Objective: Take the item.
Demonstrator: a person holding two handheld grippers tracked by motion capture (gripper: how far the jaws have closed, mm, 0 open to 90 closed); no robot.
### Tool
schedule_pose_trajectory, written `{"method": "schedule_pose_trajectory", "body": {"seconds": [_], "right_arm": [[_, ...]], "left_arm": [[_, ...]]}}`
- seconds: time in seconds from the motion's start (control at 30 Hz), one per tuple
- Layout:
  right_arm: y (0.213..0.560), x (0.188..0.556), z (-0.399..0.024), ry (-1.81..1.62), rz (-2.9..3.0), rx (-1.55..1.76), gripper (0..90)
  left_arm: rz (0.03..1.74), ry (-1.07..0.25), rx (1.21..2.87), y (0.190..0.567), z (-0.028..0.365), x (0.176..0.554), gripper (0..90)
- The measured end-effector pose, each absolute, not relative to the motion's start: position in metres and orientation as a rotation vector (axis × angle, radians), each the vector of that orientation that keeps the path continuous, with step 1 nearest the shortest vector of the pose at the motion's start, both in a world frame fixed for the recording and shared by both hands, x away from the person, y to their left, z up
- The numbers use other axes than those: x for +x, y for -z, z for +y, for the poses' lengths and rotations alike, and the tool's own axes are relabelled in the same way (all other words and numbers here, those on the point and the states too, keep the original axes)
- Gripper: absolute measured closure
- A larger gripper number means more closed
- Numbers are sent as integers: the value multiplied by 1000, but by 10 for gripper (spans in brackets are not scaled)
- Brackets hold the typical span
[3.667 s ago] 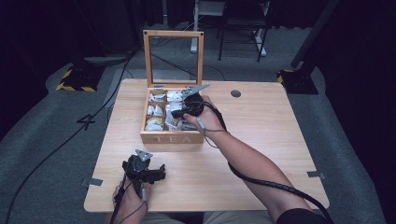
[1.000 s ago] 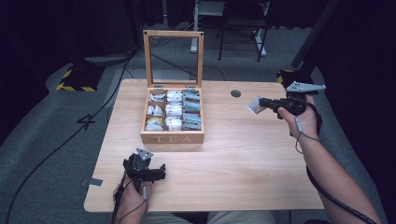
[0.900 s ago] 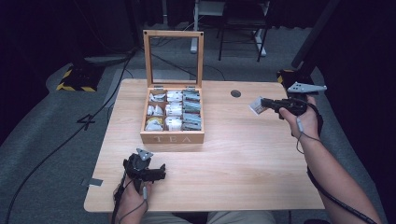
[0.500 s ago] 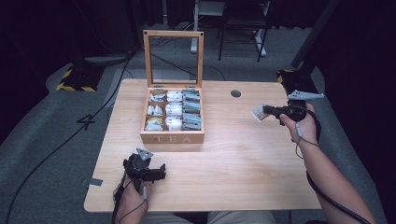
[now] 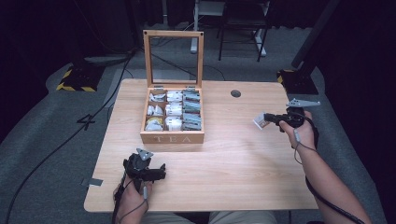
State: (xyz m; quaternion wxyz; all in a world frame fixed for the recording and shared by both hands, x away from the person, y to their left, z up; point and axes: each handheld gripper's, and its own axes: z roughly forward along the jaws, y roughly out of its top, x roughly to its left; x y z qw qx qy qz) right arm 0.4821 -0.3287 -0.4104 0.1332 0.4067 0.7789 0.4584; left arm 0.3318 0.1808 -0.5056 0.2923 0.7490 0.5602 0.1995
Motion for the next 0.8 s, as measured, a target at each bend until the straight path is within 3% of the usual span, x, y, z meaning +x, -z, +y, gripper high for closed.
{"method": "schedule_pose_trajectory", "body": {"seconds": [0.47, 0.57, 0.7, 0.8], "right_arm": [[447, 485, -345, -1262, 2279, 1363, 900], [454, 487, -349, -1279, 2254, 1417, 819], [462, 490, -354, -1318, 2216, 1448, 578], [463, 489, -357, -1306, 2180, 1418, 514]], "left_arm": [[1494, -532, 1994, 506, 181, 332, 1], [1493, -532, 1996, 506, 181, 332, 2], [1492, -532, 1996, 506, 181, 332, 1], [1495, -532, 1994, 506, 181, 332, 1]]}}
